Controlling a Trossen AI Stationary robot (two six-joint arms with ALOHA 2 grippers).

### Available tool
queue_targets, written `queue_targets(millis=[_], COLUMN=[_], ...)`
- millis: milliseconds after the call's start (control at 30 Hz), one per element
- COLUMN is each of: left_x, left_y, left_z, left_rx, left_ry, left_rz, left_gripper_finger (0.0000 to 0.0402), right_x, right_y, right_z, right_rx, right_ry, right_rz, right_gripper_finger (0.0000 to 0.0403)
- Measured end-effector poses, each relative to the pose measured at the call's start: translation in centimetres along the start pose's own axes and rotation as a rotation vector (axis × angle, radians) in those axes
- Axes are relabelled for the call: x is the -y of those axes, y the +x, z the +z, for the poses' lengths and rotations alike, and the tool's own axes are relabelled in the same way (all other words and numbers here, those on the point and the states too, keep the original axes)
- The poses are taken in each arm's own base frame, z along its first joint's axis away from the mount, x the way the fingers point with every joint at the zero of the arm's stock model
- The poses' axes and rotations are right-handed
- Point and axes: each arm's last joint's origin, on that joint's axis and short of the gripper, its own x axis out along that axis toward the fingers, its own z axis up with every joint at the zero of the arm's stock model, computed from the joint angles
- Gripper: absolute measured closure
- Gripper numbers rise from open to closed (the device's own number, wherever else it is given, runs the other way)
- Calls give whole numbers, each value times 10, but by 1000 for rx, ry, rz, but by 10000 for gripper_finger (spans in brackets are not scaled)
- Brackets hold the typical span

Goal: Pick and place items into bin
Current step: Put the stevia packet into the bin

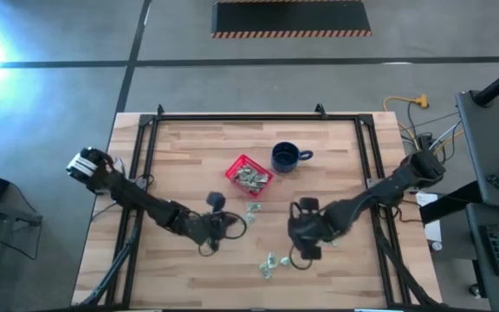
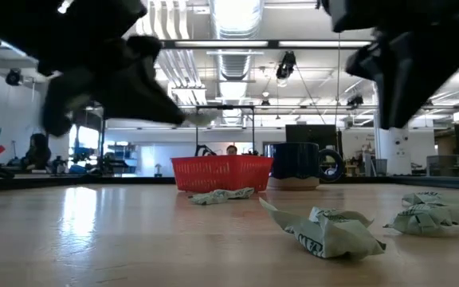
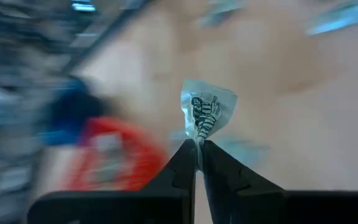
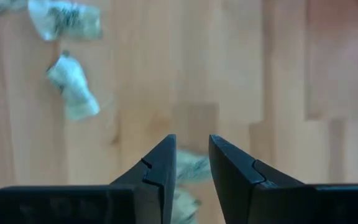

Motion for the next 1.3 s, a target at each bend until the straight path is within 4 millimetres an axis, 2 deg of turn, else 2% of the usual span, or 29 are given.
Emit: queue_targets(millis=[100, 200, 400, 533, 667, 867, 1000, 1133, 1300], left_x=[-20, -39, -76, -93, -101, -102, -101, -100, -99], left_y=[0, 7, 32, 45, 50, 50, 50, 49, 43], left_z=[3, 1, -22, -37, -44, -45, -45, -45, -40], left_rx=[-45, -94, -192, -212, -216, -225, -226, -235, -213], left_ry=[85, 130, 110, 21, -50, -56, -77, -94, -94], left_rz=[221, 328, 352, 313, 222, 211, 209, 197, 186], left_gripper_finger=[399, 399, 399, 396, 360, 282, 245, 226, 223], right_x=[-9, -13, -16, -17, -16, -13, -10, -7, -7], right_y=[3, 9, 21, 26, 26, 29, 34, 40, 44], right_z=[-12, -21, -29, -30, -31, -32, -38, -46, -48], right_rx=[-21, -29, 3, 33, 33, 67, 49, 9, 18], right_ry=[43, 86, 148, 156, 155, 147, 179, 224, 235], right_rz=[-2, -10, 15, 38, 29, -39, -52, -53, -41], right_gripper_finger=[321, 321, 314, 312, 311, 290, 268, 246, 222])
